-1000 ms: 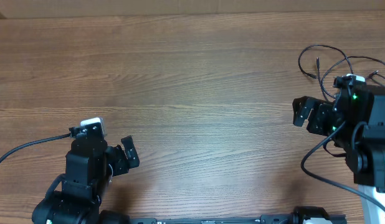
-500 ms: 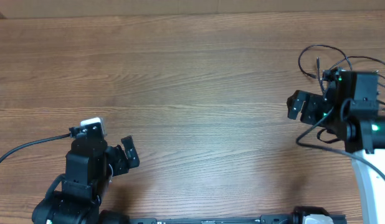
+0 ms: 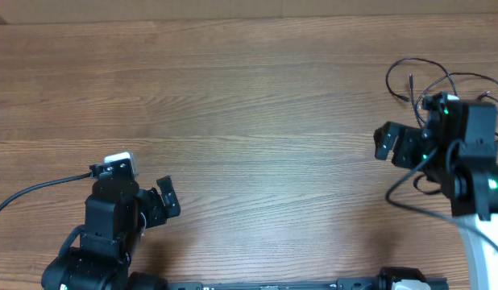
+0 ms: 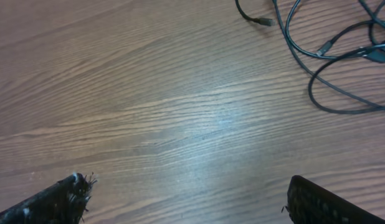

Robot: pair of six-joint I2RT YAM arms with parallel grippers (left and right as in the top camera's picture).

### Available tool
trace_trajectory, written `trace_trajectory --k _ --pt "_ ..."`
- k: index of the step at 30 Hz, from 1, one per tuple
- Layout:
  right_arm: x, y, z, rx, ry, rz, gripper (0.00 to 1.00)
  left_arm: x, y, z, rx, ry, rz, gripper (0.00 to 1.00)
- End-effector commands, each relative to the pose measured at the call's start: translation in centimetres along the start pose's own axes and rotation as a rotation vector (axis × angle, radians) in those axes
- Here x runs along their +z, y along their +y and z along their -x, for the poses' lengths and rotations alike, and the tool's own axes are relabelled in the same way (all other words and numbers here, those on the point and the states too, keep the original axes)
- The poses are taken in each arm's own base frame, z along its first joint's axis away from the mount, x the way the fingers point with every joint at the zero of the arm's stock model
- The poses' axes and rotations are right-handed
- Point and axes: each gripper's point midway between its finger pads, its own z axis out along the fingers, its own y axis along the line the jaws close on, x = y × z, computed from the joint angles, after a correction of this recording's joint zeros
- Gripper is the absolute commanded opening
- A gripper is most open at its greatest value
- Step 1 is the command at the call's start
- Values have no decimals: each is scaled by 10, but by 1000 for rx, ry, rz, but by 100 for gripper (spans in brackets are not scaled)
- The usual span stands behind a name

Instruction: Untangle cables

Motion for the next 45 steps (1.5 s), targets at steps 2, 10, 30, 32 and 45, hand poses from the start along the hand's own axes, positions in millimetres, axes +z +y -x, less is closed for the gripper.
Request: trace_trajectory --k 2,10,30,32,45 --pt "-27 0 13 -16 -150 5 100 2 0 -1 8 5 4 100" --pt "-60 11 34 -45 -534 103 100 2 0 -1 8 5 4 100" --pt "-39 26 -6 -138 -1067 326 100 2 0 -1 7 5 4 100" --pt "-39 25 -10 -140 -1083 328 100 2 0 -1 8 5 4 100" --pt "-11 18 -35 -144 -1091 328 100 2 0 -1 8 5 4 100"
